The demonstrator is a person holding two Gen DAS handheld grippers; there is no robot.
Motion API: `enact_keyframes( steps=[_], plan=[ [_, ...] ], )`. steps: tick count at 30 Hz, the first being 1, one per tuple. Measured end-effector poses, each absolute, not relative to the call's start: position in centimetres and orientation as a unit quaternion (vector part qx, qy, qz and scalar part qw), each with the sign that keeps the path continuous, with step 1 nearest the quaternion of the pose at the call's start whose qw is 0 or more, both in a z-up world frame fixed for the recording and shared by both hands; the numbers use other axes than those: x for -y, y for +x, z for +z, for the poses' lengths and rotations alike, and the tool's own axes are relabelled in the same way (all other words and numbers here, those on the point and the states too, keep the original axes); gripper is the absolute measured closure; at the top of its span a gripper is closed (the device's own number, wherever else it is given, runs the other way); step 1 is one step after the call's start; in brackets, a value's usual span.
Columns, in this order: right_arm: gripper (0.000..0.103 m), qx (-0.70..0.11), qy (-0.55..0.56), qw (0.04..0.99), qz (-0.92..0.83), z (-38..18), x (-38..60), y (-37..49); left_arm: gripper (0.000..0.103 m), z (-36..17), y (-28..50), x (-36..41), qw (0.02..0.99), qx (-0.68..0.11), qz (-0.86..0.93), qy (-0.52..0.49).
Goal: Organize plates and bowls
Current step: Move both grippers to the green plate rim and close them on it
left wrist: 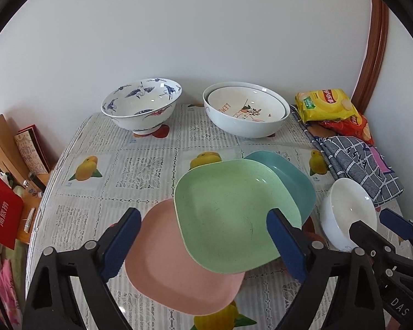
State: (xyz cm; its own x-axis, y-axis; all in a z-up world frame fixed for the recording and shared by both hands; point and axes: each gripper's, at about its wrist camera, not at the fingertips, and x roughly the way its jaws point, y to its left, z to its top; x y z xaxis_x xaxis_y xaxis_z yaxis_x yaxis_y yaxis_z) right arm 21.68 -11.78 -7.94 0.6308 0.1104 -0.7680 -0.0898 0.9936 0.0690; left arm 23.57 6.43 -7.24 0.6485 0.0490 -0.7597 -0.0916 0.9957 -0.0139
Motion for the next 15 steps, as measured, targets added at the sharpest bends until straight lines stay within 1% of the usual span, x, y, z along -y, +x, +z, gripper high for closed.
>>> enact_keyframes(
  steps=[2, 4, 6, 8, 10, 11, 15],
  plan=[
    [0.039, -0.43, 0.017, 0.901, 0.06, -8.4, 11.6, 22.6, 0.02, -7.9, 24.5, -7.0, 0.903, -0.427, 0.037, -0.037],
    [0.042, -0.434, 0.016, 0.898, 0.062, -8.9, 11.2, 23.5, 0.027, -8.5, 25.4, -7.4, 0.9, -0.432, 0.039, -0.042],
    [0.044, -0.437, 0.013, 0.897, 0.066, -9.5, 10.7, 24.3, 0.029, -9.1, 26.1, -7.7, 0.898, -0.436, 0.039, -0.045],
    [0.047, -0.442, 0.01, 0.894, 0.068, -10.0, 10.3, 25.1, 0.034, -9.7, 26.7, -8.1, 0.897, -0.438, 0.038, -0.047],
    [0.051, -0.448, 0.012, 0.891, 0.074, -10.5, 9.9, 25.7, 0.043, -10.2, 27.4, -8.3, 0.895, -0.442, 0.034, -0.049],
    [0.053, -0.45, 0.012, 0.89, 0.076, -10.6, 9.7, 25.9, 0.044, -10.4, 27.7, -8.4, 0.895, -0.443, 0.03, -0.051],
    [0.054, -0.454, 0.011, 0.887, 0.085, -11.1, 8.9, 26.3, 0.052, -11.2, 28.8, -8.5, 0.893, -0.447, 0.018, -0.051]
  ],
)
